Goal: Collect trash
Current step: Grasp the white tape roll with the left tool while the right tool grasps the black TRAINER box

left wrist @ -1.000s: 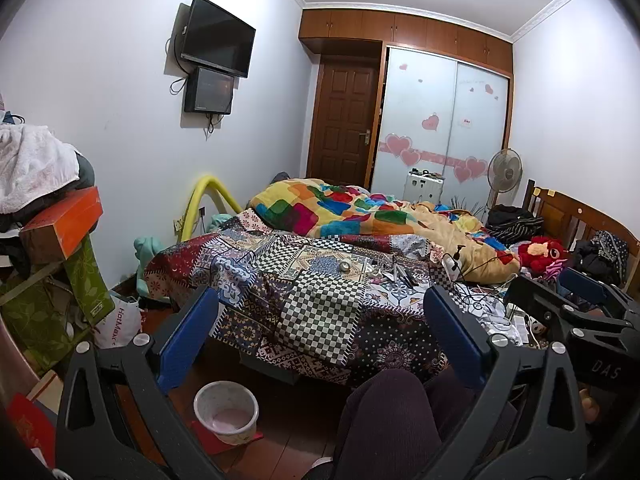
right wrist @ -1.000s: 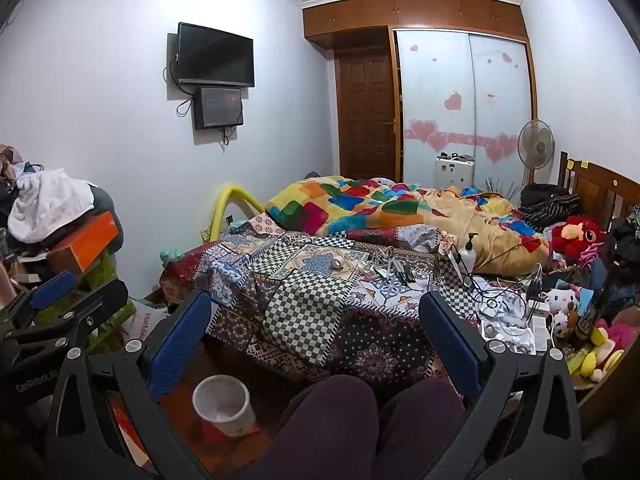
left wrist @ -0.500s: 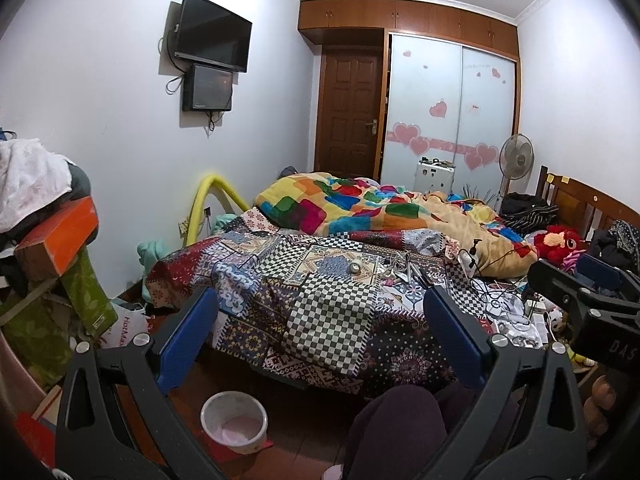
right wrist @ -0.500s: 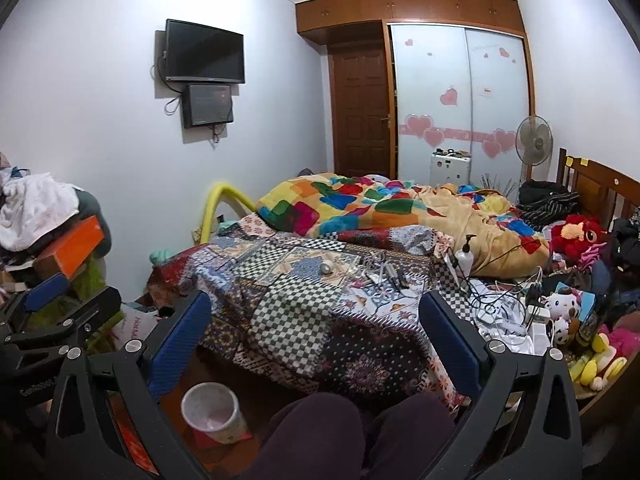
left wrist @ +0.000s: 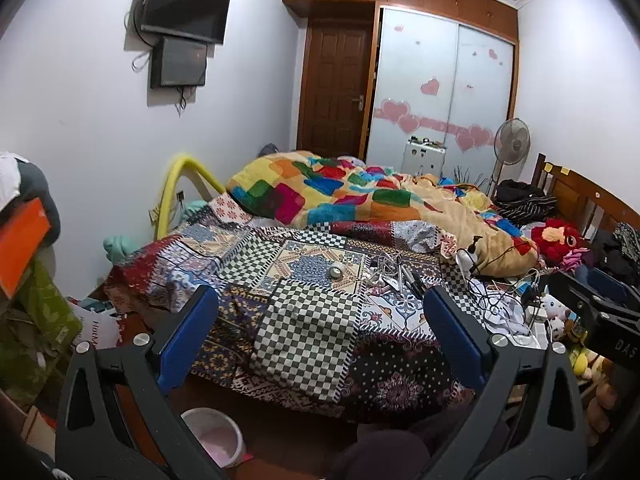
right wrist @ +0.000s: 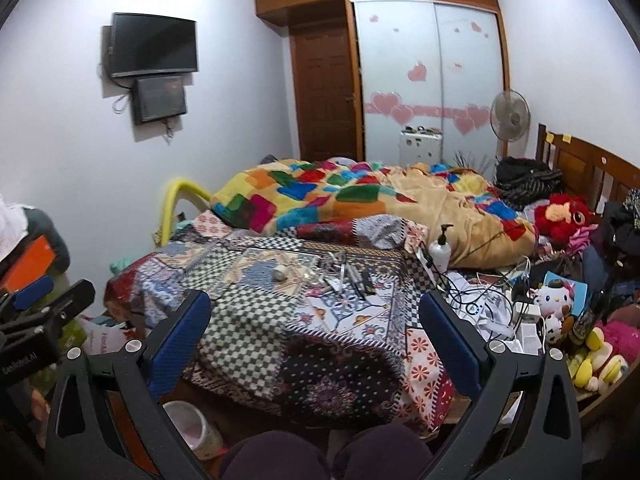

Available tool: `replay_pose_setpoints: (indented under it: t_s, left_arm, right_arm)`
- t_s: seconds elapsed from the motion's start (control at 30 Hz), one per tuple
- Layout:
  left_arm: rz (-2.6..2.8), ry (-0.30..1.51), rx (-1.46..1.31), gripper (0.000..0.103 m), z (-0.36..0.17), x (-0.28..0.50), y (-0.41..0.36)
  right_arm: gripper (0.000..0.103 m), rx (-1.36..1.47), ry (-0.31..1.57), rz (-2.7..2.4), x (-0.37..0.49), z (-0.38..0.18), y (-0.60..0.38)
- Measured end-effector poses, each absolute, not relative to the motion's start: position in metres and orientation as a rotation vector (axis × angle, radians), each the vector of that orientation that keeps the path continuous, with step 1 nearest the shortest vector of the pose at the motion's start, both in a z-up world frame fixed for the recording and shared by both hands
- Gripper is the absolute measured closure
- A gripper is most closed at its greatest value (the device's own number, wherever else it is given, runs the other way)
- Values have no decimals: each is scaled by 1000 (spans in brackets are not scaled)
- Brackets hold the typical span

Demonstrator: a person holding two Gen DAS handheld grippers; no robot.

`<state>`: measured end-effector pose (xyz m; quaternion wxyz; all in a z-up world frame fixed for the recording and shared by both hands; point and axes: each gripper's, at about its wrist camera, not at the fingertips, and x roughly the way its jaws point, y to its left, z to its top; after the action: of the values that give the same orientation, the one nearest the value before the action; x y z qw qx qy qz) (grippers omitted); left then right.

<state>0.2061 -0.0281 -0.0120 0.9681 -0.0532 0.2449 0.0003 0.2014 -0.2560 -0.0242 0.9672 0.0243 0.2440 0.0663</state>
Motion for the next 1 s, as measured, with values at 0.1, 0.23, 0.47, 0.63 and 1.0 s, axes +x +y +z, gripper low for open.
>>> replay_pose_setpoints:
  t_s: [0.1, 0.23, 0.47, 0.63, 1.0]
  left_arm:
    - [-44, 547, -119, 0, -22, 240, -34]
    - [-50, 588, -112, 0, -40, 287, -42]
    - [-78, 715, -155, 0, -85, 372, -47]
    - [-61, 798, -139, 0, -125, 434, -47]
    - [-70, 843, -133, 3, -198, 540, -51]
  right_arm:
    - [0, 31, 504, 95, 225, -31, -265]
    - [0, 14, 527, 77, 256, -41, -274]
    - [0, 19, 611, 93, 317, -72, -288]
    - [0, 46, 700, 102, 368, -104, -299]
    - [8, 13, 819, 89, 460, -170, -304]
